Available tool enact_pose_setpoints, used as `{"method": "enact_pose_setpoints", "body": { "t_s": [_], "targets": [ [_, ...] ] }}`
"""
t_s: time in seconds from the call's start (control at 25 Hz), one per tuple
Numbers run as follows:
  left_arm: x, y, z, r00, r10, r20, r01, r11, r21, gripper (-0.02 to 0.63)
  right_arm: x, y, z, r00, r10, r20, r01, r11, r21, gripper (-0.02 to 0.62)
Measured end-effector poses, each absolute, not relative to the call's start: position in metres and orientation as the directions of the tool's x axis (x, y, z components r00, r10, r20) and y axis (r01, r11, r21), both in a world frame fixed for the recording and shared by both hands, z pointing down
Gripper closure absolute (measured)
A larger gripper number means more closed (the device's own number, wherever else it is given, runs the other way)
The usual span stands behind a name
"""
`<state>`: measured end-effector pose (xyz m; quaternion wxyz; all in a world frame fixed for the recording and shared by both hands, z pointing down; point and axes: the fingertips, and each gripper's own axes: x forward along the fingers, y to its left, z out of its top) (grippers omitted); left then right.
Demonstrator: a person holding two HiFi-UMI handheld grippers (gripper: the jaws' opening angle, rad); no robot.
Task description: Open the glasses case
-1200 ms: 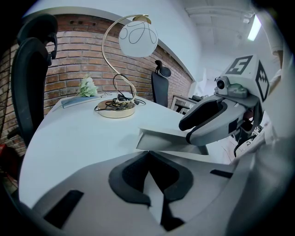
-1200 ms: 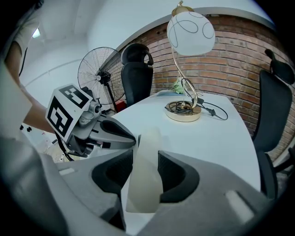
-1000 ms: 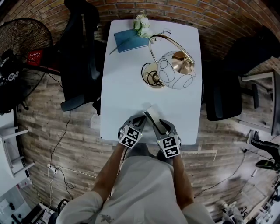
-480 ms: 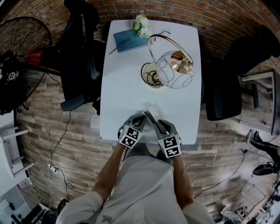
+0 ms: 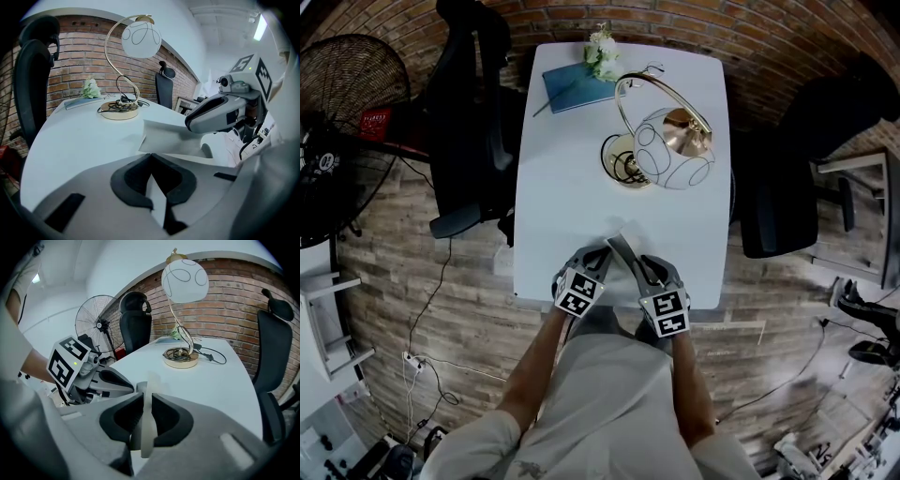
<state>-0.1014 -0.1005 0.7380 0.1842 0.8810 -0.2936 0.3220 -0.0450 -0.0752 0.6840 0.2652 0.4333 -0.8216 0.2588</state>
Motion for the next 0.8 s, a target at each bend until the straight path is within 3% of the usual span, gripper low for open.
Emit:
{"method": "enact_pose_setpoints", "body": {
  "t_s": [0.8],
  "targets": [
    [-0.101, -0.100, 0.738, 0.620, -0.393, 0.679, -0.635, -0.760, 0.140, 0.600, -0.022, -0.086, 0.688, -0.436, -0.605, 0.667, -0.875, 0.457, -0.157, 0.566]
  ]
}}
